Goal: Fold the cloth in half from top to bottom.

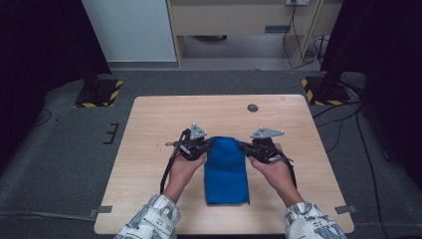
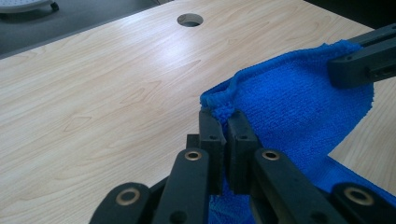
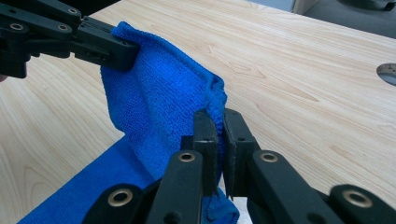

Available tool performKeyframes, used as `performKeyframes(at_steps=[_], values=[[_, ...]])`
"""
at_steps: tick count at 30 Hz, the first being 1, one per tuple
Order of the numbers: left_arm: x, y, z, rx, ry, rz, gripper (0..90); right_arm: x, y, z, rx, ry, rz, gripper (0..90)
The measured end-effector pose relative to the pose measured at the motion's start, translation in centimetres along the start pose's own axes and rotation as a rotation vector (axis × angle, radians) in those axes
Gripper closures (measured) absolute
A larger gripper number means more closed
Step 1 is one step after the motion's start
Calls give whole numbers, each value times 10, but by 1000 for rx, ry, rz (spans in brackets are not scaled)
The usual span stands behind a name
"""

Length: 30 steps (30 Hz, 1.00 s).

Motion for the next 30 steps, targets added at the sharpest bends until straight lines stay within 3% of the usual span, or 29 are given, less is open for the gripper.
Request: performKeyframes(at_steps=[13, 30], values=[[3, 9, -4, 20, 18, -2, 851, -1, 9, 6, -27, 8, -9, 857], [23, 17, -7, 37, 49, 9, 771, 8, 16, 16, -71, 23, -2, 859]])
Point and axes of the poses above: each handheld gripper's, and its own axes: y roughly backward along the jaws, x roughly out of its underside, z roughly to its left, the point moved 5 cm from there along -y, roughly forward along the jaws, and after that the axes turned 10 degrees about -z, right-handed, at the moved point
